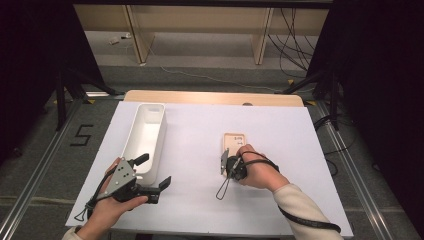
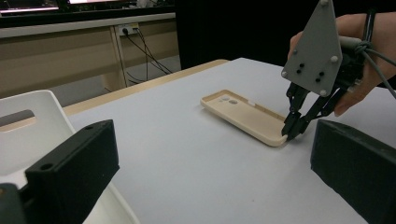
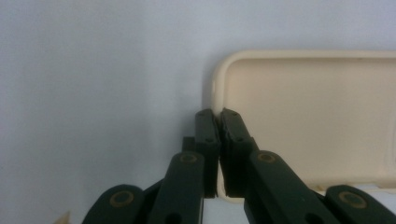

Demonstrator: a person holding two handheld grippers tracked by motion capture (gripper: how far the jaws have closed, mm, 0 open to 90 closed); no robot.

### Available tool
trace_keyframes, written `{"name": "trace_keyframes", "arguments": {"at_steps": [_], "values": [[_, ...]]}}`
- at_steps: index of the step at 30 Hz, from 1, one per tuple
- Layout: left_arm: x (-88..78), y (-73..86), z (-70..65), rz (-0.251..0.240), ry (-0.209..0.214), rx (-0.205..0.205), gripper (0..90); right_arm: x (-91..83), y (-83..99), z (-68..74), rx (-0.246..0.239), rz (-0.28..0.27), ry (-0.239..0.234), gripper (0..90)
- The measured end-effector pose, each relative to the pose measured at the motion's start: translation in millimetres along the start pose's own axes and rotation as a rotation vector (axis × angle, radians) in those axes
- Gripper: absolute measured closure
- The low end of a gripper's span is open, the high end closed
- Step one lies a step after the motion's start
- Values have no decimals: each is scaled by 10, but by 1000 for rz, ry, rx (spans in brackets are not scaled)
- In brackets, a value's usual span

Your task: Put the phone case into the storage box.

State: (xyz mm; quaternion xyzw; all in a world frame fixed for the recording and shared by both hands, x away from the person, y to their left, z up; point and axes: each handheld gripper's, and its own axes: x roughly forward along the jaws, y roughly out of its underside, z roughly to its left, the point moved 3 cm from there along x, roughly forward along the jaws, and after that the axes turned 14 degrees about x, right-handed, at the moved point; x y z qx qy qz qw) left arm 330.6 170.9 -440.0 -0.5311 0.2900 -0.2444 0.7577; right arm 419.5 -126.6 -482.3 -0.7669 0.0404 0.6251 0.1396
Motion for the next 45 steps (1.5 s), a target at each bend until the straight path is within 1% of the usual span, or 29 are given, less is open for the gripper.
{"name": "trace_keyframes", "arguments": {"at_steps": [2,3,4,5,6,7,8,11,12,13,14,15,16,17,18,19,20,21,23,24,25,28,29,30,35,37,41,42,45], "values": [[0,0,-5,-1,0,-5,6,-15,6,-7,-2,-9,7,877],[-1,-1,-5,0,0,-5,6,-24,11,-13,-1,-15,2,878],[-1,-2,-5,0,-1,-4,6,-43,12,-5,14,-22,-4,878],[-1,-2,-3,0,-1,-3,6,-50,12,-14,6,-31,-6,878],[-1,-2,-4,0,-2,-3,6,-66,14,-14,11,-33,-9,878],[-1,-1,-5,0,-2,-3,6,-73,14,-29,-8,-49,-5,878],[0,-1,-6,0,-1,-5,6,-90,17,-17,11,-53,-8,878],[-1,0,-4,1,-2,-4,6,-129,28,-30,10,-72,-3,879],[-1,0,-4,1,-2,-4,6,-134,36,-28,17,-76,-13,878],[-3,-1,-4,1,-2,-3,6,-137,40,-9,45,-80,-22,878],[-4,-3,-4,1,-2,-3,6,-142,48,-23,39,-85,-15,878],[-5,-4,-4,0,-3,-3,6,-146,51,-40,21,-88,-8,878],[-5,-3,-4,1,-3,-3,7,-150,57,-22,47,-93,-19,878],[-5,-3,-4,1,-3,-3,7,-155,64,-27,53,-96,-17,879],[-5,-2,-4,1,-3,-3,7,-168,69,-46,32,-96,-9,879],[-5,-3,-4,0,-3,-3,7,-176,70,-54,27,-103,-9,879],[-5,-3,-4,0,-3,-3,7,-183,79,-43,46,-105,-20,879],[-5,-3,-4,1,-3,-3,7,-189,76,-32,53,-121,-25,879],[-4,-2,-5,1,-3,-2,7,-203,81,-38,49,-132,-24,879],[-3,-2,-7,0,-3,-3,7,-208,86,-32,61,-136,-28,879],[-3,-3,-7,1,-3,-3,7,-215,85,-36,59,-144,-26,879],[-4,-4,-7,0,-3,-3,7,-231,84,-41,59,-170,-39,879],[-5,-4,-6,0,-4,-4,7,-239,87,-32,71,-175,-40,879],[-6,-3,-4,1,-4,-2,7,-244,82,-36,63,-189,-42,880],[-5,-2,-6,2,-3,-3,8,-275,83,-22,66,-218,-62,880],[-5,-4,-8,1,-4,-2,8,-282,86,-30,60,-227,-52,880],[-7,-4,-7,1,-4,-3,8,-296,85,-20,63,-257,-72,880],[-7,-4,-6,1,-5,-3,8,-306,85,-11,73,-265,-80,879],[-6,-3,-5,2,-5,-2,8,-321,84,-5,78,-288,-91,880]]}}
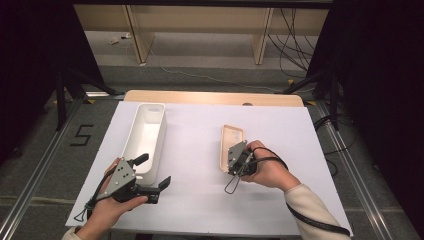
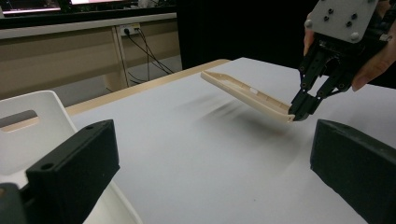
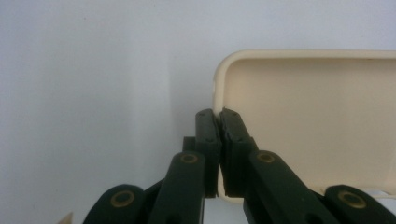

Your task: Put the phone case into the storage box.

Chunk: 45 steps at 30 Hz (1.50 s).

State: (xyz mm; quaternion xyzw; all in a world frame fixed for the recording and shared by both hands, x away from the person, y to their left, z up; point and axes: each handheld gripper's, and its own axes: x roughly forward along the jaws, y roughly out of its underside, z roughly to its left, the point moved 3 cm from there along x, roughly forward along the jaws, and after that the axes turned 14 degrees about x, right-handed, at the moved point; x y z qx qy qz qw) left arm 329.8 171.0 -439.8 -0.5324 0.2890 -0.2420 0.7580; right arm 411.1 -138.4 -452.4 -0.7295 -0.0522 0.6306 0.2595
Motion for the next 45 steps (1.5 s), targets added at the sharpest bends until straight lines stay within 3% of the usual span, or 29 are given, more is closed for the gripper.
{"name": "trace_keyframes", "arguments": {"at_steps": [22,26,30,39,45], "values": [[-3,-2,1,-1,-1,-1,8,-48,-28,54,-3,-96,-50,880],[-1,-2,-2,0,-1,-1,9,-36,-32,57,3,-148,-62,880],[0,0,-1,0,0,-1,9,-42,-42,65,6,-162,-69,881],[1,2,-1,1,1,-2,10,-54,-51,57,19,-178,-51,881],[-1,1,3,1,0,-2,10,-48,-65,61,22,-211,-63,881]]}}
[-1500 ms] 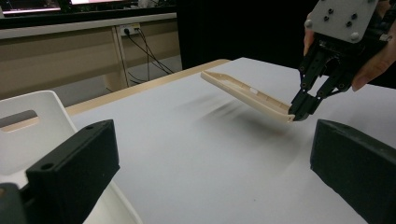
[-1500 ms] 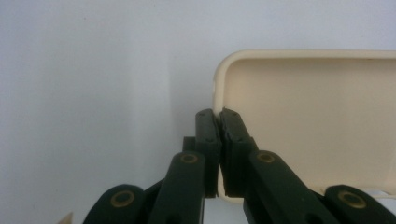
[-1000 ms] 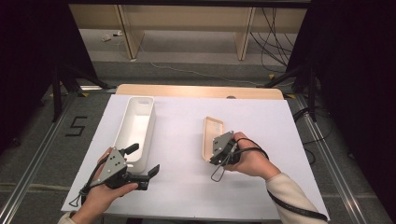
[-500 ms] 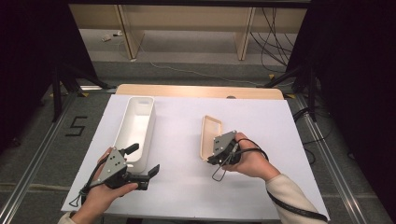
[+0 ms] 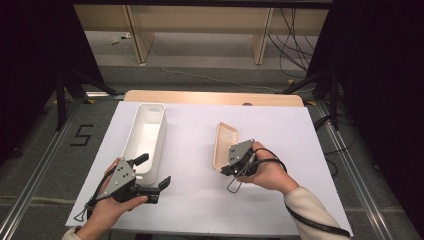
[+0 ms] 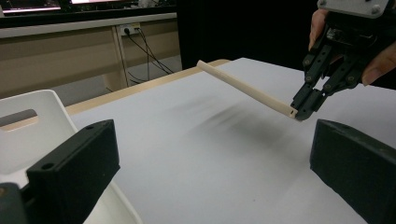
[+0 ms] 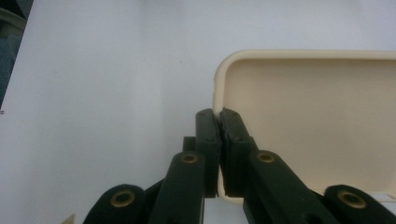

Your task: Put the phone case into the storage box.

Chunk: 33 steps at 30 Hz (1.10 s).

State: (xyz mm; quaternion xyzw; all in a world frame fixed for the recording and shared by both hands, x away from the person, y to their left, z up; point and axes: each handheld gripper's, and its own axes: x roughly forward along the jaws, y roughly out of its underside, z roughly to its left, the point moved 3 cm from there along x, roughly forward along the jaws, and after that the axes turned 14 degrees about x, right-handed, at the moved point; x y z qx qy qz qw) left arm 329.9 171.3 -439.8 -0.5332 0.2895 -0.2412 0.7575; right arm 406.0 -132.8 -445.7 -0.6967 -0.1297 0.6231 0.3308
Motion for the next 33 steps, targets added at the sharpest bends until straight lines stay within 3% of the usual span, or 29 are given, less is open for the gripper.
{"name": "trace_keyframes", "arguments": {"at_steps": [33], "values": [[-3,-1,3,-2,0,1,12,12,-47,69,49,-123,-56,882]]}}
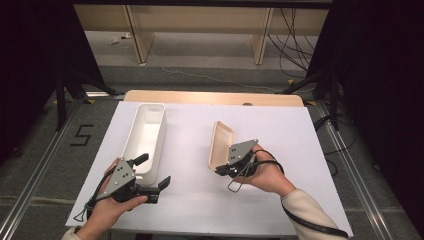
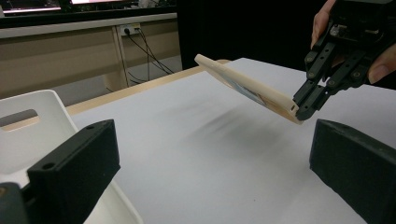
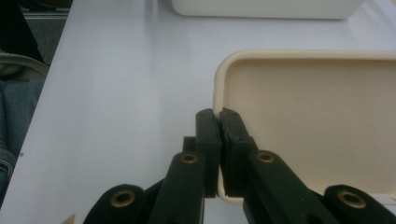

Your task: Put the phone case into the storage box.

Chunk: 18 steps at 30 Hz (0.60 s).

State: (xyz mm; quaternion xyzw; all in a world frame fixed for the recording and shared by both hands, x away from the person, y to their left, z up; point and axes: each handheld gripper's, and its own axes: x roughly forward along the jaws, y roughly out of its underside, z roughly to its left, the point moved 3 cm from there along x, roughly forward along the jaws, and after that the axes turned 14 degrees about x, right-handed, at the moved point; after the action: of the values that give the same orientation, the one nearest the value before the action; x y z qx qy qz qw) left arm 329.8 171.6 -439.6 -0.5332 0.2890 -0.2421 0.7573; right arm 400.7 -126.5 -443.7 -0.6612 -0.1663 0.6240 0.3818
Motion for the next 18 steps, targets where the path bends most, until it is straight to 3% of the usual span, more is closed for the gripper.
{"name": "trace_keyframes", "arguments": {"at_steps": [18], "values": [[-3,1,11,-2,-3,3,12,-39,-42,1,28,-79,-24,882]]}}
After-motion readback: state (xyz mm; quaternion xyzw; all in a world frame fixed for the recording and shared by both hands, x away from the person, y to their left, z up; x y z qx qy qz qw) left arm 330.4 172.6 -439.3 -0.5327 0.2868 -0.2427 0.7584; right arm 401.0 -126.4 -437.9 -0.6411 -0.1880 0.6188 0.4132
